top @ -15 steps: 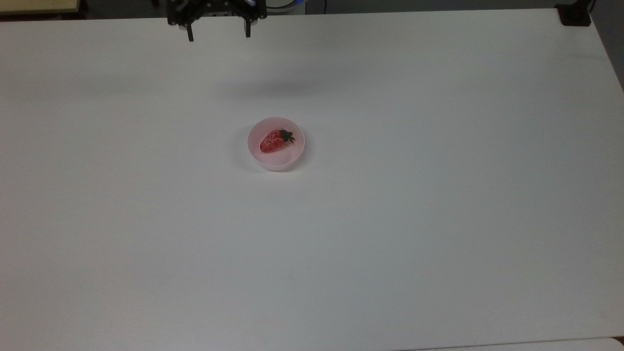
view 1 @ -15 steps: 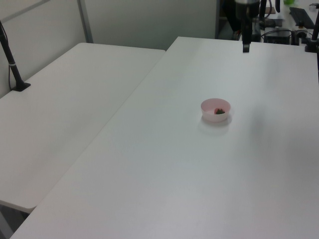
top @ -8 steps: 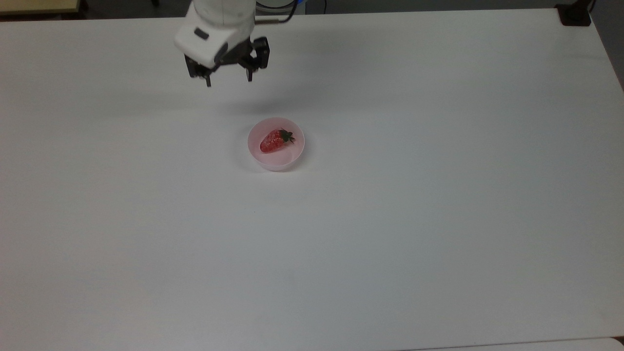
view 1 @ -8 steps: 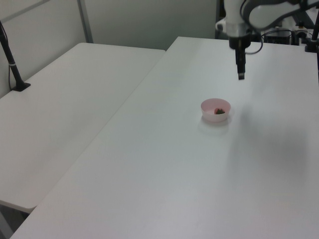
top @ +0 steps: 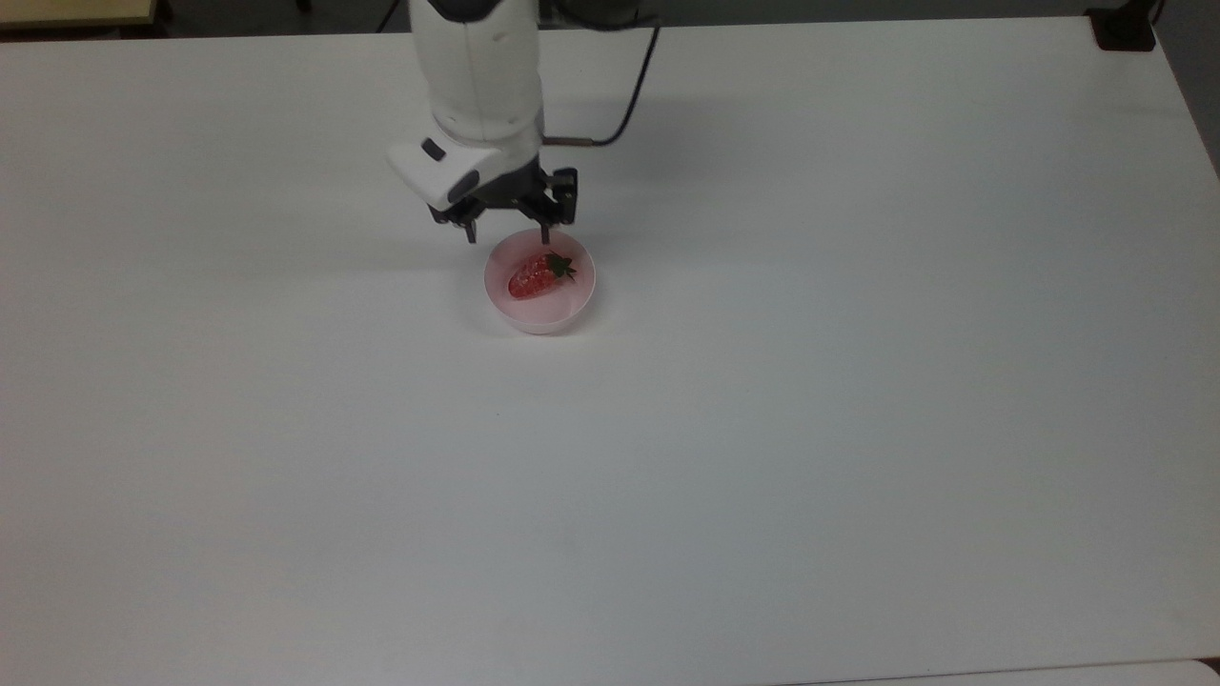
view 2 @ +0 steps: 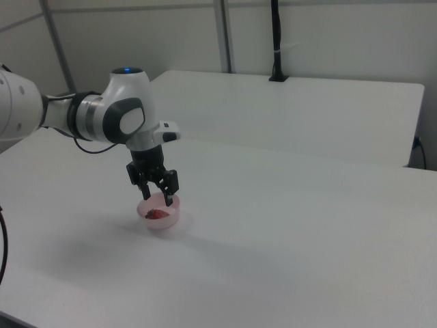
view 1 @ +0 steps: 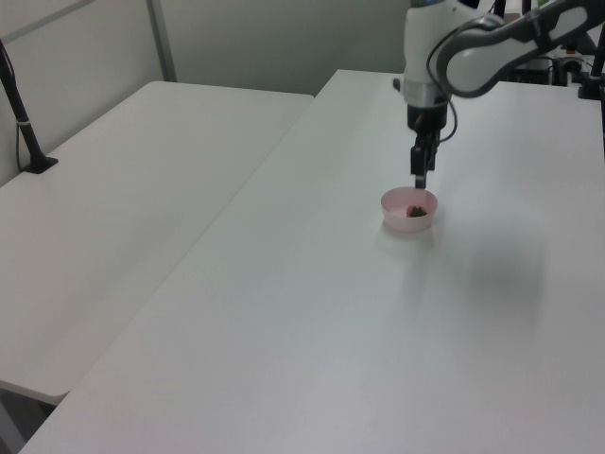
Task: Pick up strawberry from bowl
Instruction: 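Move the open gripper over the pink bowl and lower it, then lower the gripper into the bowl around the red strawberry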
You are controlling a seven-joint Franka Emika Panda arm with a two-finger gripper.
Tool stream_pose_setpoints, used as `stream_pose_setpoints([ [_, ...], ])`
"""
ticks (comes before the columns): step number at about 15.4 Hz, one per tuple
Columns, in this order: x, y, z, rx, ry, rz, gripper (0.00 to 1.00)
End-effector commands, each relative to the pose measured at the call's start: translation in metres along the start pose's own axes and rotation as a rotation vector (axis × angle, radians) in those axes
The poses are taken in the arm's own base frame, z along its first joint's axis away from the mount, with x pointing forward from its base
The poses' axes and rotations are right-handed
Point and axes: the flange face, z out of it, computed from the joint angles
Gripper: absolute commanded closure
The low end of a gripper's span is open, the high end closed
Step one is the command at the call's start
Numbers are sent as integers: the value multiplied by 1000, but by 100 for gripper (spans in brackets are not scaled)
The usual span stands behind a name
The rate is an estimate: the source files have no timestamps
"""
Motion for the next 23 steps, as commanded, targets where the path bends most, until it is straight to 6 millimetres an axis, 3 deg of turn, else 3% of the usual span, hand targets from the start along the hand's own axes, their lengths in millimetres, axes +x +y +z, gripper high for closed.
stream_pose_setpoints([
  [1,13,-23,27,13,11,72,23],
  [6,19,-28,48,14,22,104,25],
  [8,19,-40,52,18,17,83,25],
  [13,16,-45,52,19,8,75,45],
  [17,16,-44,47,20,14,77,69],
  [23,16,-37,31,23,38,85,73],
])
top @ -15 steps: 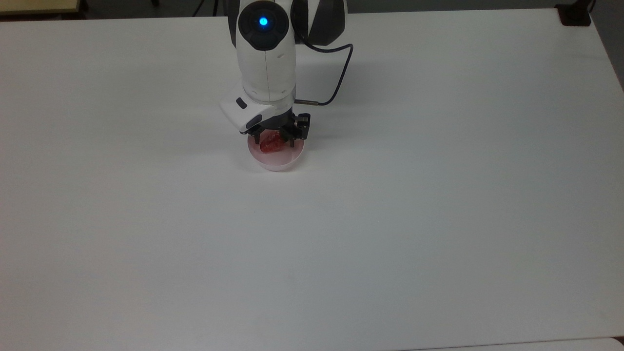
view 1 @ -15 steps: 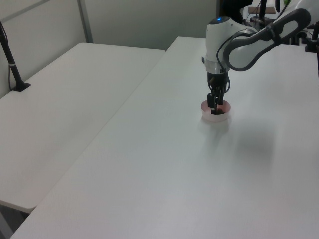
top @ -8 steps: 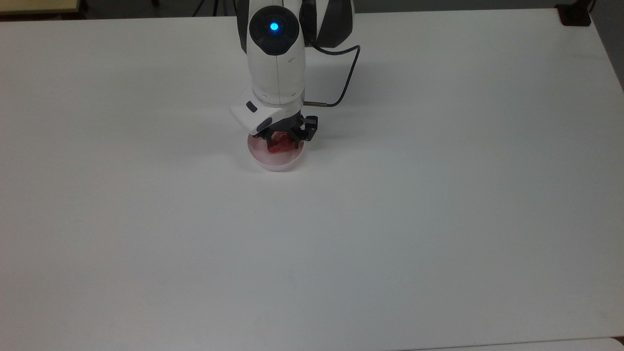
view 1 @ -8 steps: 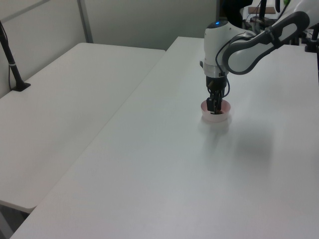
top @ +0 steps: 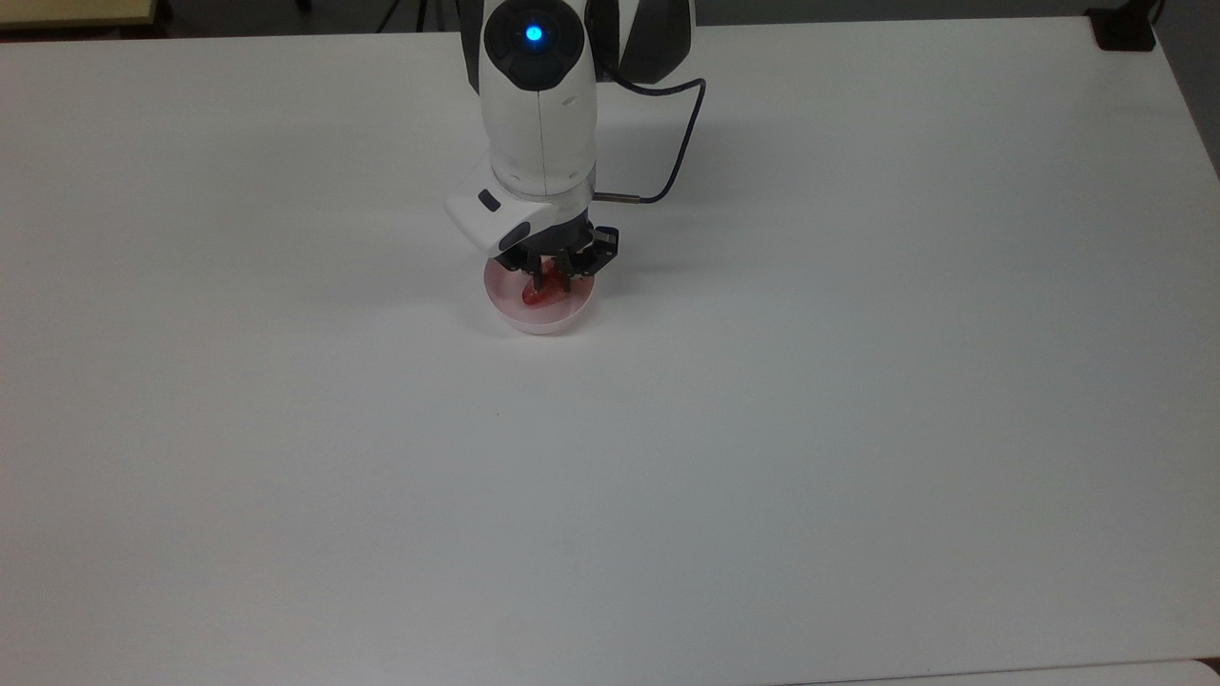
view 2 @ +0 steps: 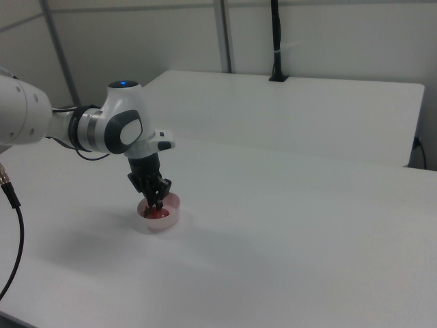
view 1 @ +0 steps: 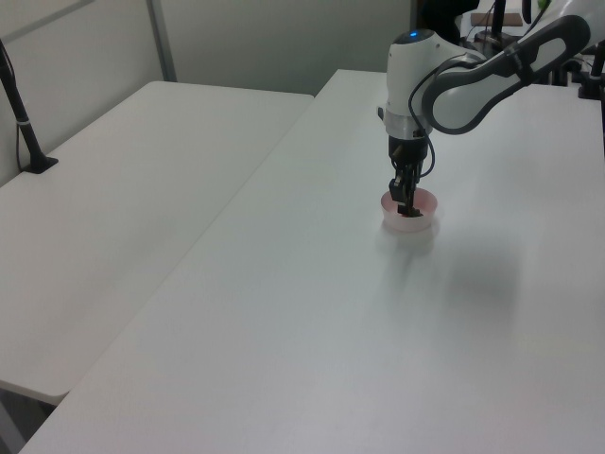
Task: Pick up strawberry from bowl
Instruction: 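Lower the gripper into the bowl around the red strawberry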
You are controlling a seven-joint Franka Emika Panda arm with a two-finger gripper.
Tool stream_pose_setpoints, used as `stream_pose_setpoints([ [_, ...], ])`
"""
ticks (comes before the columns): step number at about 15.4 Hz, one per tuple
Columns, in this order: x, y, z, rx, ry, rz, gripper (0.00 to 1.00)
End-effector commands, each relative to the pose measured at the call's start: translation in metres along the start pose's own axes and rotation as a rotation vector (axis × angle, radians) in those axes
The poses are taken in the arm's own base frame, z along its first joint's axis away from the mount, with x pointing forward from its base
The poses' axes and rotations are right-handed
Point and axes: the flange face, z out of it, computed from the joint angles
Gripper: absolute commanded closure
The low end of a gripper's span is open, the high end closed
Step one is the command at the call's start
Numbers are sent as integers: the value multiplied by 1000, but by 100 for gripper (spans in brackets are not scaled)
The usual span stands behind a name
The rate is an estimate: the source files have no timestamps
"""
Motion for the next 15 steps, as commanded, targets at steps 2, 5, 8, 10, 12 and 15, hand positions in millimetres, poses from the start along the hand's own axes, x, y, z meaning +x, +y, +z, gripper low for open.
stream_pose_setpoints([
  [2,-5,4,-14,11,-9,22,73],
  [5,-6,3,-14,11,-12,19,75],
  [8,-7,3,-10,9,-19,25,57],
  [10,-9,3,-4,7,-37,32,18],
  [12,-9,3,-2,5,-41,75,11],
  [15,-12,0,6,-4,-55,75,12],
])
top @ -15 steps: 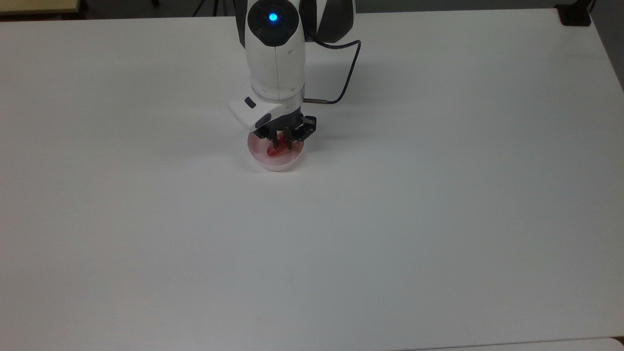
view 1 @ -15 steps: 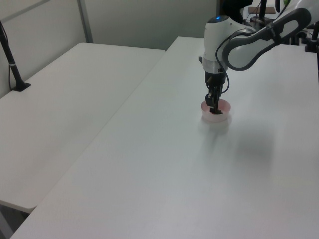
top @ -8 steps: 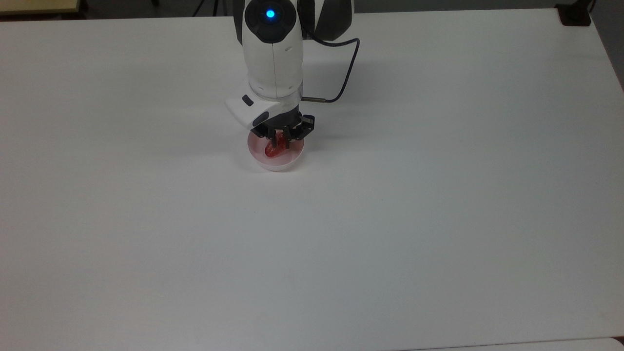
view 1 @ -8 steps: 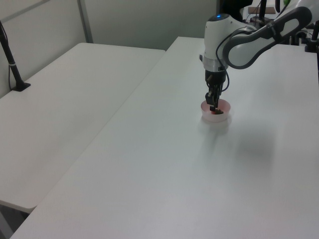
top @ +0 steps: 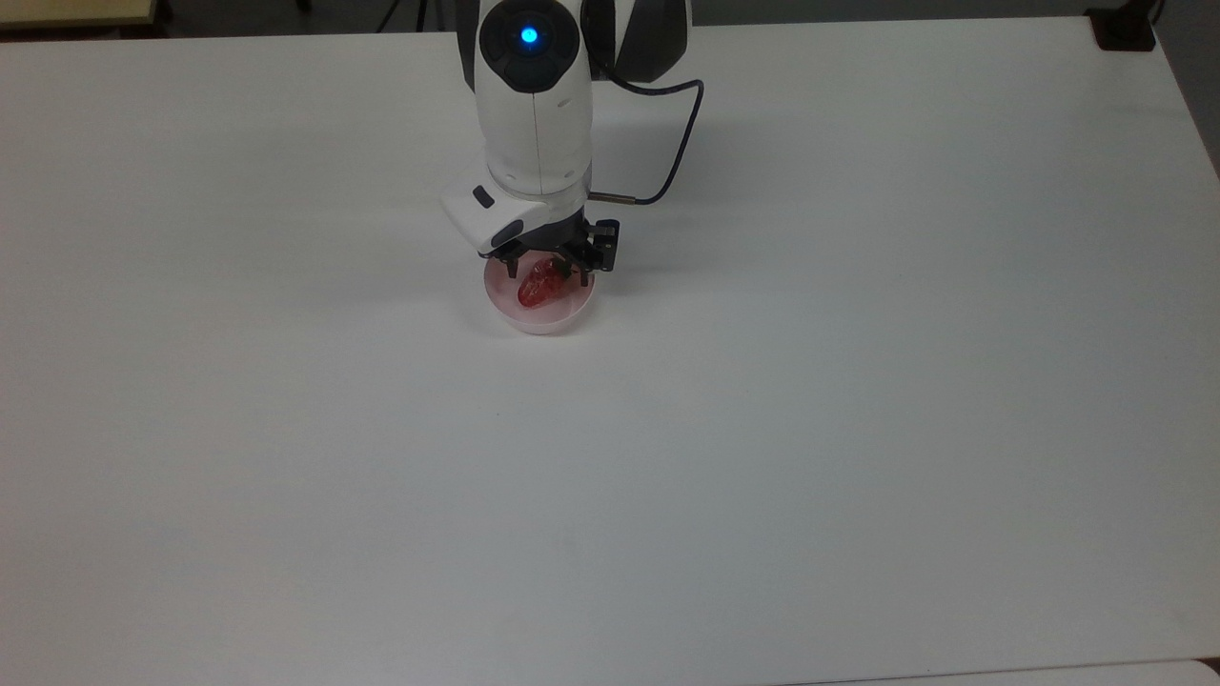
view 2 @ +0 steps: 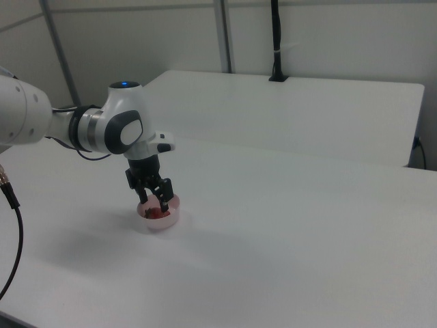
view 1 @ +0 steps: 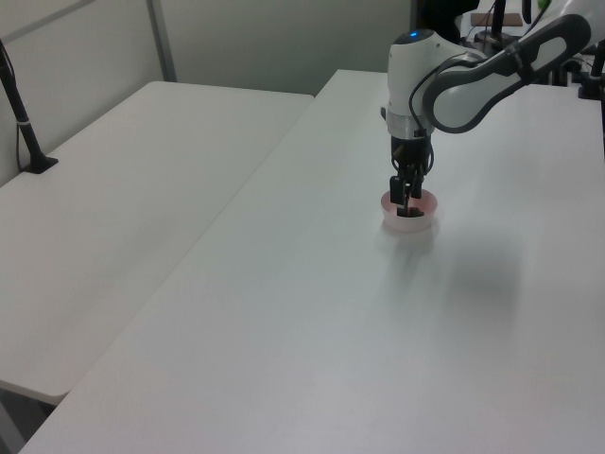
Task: Pick up strawberry from bowl
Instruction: 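Lower the gripper into the bowl around the red strawberry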
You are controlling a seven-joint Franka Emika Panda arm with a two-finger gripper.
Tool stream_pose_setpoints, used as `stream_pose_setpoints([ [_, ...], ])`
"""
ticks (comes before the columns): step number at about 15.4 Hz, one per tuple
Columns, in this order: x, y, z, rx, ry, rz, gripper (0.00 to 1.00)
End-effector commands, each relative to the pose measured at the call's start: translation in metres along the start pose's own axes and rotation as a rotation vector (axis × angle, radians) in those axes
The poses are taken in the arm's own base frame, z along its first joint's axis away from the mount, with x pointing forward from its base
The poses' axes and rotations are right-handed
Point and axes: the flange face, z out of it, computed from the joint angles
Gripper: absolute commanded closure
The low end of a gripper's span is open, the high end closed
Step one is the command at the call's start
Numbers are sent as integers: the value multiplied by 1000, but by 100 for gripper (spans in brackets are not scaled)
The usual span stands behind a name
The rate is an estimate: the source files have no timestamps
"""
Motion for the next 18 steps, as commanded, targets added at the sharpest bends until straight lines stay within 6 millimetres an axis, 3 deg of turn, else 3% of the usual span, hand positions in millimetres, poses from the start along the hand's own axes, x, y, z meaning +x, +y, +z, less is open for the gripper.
stream_pose_setpoints([
  [1,-9,-3,6,-2,-32,24,20],
  [3,-9,-3,9,-3,-35,20,40],
  [7,-9,-3,12,-4,-37,13,68],
  [10,-8,0,10,-3,-32,20,82],
  [18,-7,1,9,-1,-31,19,86],
])
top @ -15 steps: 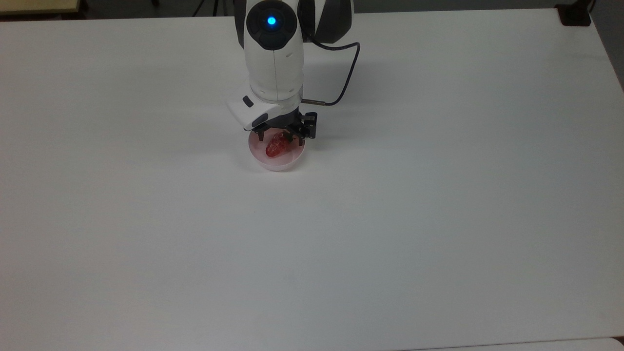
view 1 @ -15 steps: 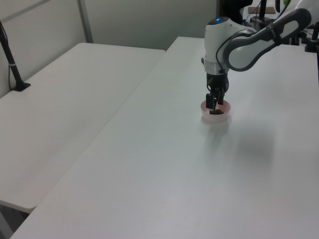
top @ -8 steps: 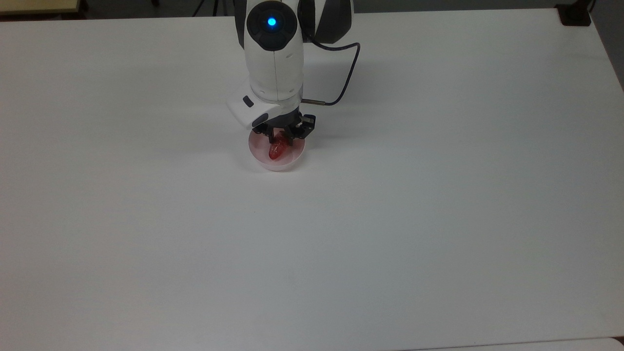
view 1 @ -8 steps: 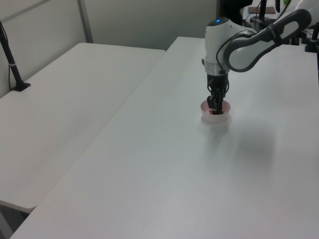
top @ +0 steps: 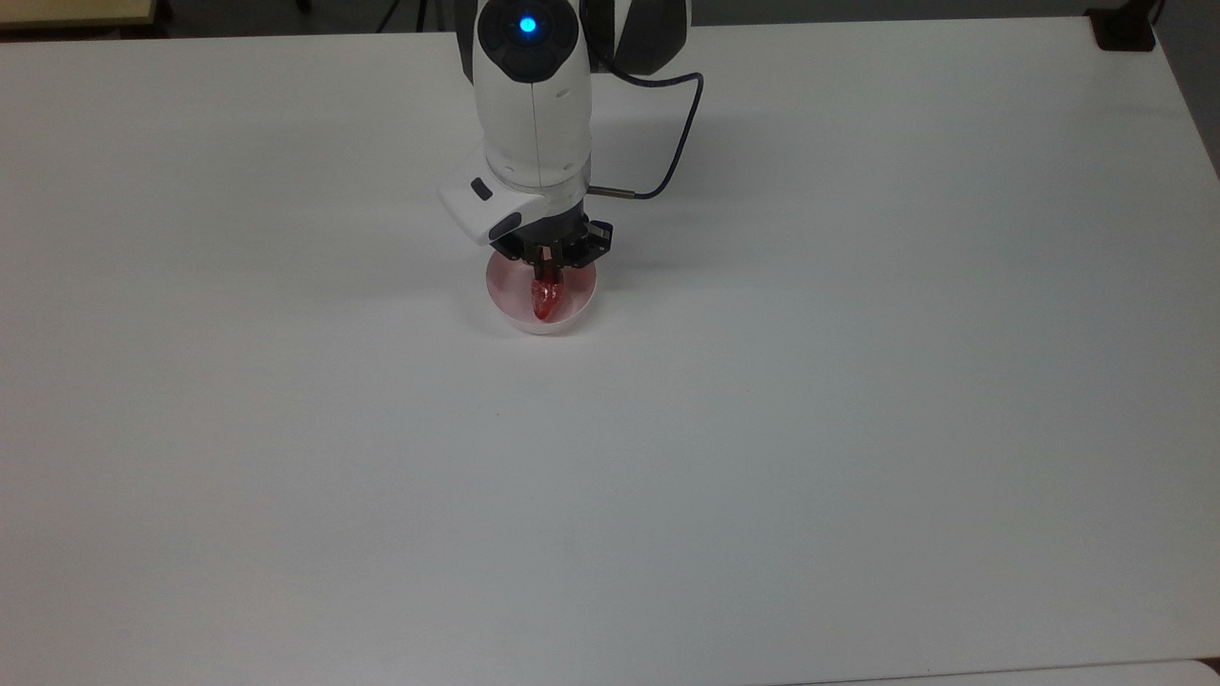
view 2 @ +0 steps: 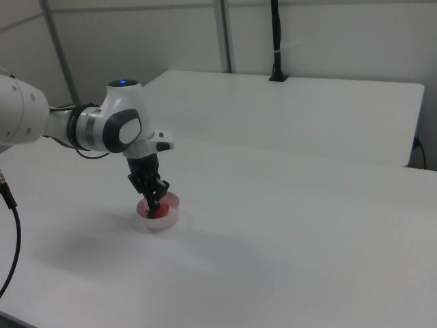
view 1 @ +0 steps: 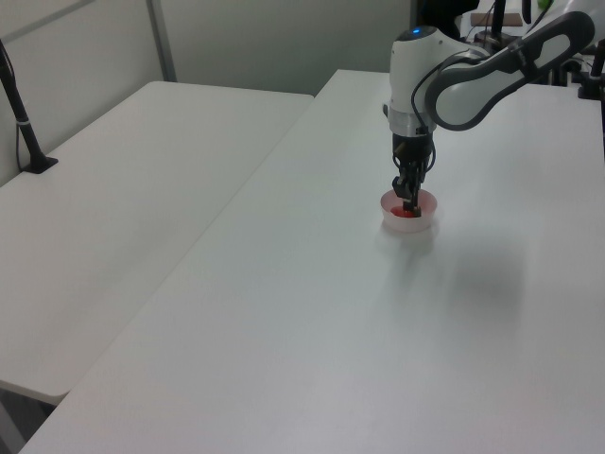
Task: Pick up strawberry from bowl
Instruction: 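Lower the gripper into the bowl around the red strawberry, then close the gripper on the red strawberry inside the bowl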
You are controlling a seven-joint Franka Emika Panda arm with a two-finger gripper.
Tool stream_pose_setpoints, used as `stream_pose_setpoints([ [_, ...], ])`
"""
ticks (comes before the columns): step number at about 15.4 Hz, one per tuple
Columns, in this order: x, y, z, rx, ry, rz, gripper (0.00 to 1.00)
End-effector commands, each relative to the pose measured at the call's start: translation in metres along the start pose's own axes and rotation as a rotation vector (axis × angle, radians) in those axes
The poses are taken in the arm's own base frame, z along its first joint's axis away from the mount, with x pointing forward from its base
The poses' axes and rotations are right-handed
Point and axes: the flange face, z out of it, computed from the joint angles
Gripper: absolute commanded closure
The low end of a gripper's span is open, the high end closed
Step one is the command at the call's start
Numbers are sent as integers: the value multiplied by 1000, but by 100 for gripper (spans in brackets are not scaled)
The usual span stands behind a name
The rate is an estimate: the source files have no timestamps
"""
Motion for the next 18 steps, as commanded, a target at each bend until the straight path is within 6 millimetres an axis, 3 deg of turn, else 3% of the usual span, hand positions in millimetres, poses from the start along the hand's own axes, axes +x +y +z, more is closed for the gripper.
stream_pose_setpoints([
  [1,-4,0,15,-2,-36,9,86],
  [2,-5,0,17,-2,-41,9,80],
  [3,-5,0,18,-4,-42,8,52],
  [4,-5,0,20,-4,-43,13,35],
  [6,-5,1,20,-5,-45,20,25],
  [10,-5,1,27,-25,-51,5,25],
  [11,-5,1,30,-30,-53,1,31],
  [14,-3,2,30,-31,-44,-1,70],
  [15,-3,2,31,-31,-39,-2,78],
  [18,-2,1,30,-29,-35,1,90],
])
